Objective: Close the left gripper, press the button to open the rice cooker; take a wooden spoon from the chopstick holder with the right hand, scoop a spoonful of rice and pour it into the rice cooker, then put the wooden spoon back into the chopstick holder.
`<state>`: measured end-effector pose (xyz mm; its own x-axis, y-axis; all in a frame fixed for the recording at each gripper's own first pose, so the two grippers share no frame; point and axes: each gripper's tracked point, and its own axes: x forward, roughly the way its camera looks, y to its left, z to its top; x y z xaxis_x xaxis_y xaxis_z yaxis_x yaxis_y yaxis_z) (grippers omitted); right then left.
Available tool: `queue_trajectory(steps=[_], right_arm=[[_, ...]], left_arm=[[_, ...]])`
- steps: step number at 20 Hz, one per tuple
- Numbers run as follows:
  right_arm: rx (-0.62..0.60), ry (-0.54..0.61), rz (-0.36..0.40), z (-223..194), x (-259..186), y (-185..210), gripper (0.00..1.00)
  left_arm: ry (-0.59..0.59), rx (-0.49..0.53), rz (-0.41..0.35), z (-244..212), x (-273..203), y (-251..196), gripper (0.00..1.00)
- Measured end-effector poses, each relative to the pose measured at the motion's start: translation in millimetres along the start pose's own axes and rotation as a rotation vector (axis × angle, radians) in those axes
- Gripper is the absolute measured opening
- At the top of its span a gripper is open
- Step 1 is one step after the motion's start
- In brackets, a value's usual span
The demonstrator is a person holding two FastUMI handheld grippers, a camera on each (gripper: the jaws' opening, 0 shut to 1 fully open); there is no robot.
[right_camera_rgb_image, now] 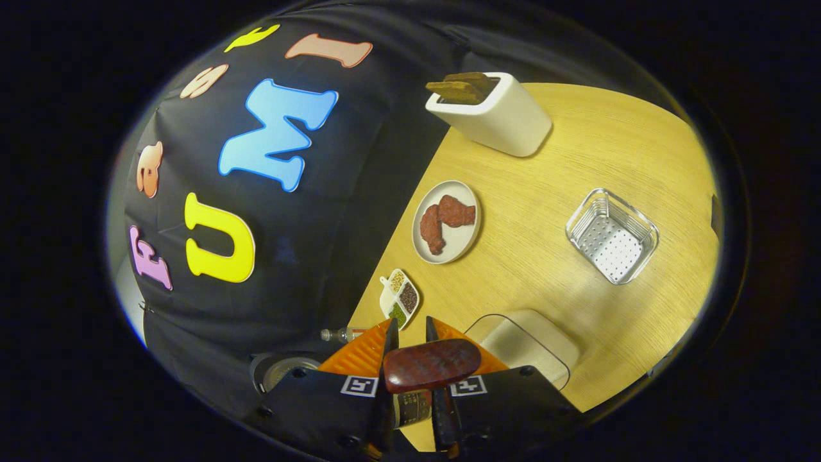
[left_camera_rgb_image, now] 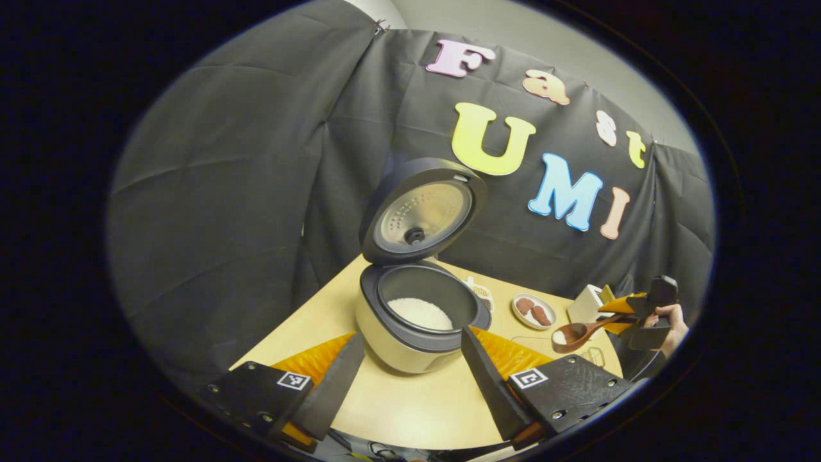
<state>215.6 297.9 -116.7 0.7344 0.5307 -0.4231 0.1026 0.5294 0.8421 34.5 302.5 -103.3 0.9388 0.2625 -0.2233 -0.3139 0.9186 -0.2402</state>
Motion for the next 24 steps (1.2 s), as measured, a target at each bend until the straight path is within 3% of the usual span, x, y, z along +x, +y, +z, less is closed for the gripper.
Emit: queue_trajectory(steps=[8, 19, 24], right_arm=[[-0.068, 0.095, 0.158, -24, 14, 102, 0.22], [-0.150, 0.237, 0.303, -104, 59, 209, 0.22], [-0.344, 0.260, 0.296, -145, 88, 218, 0.21]], left_arm=[[0.008, -0.055, 0.051, -15, -13, 23, 0.96], [-0.054, -0.058, 0.099, -1, -14, 64, 0.96], [-0.051, -0.075, 0.134, -4, -12, 84, 0.96]])
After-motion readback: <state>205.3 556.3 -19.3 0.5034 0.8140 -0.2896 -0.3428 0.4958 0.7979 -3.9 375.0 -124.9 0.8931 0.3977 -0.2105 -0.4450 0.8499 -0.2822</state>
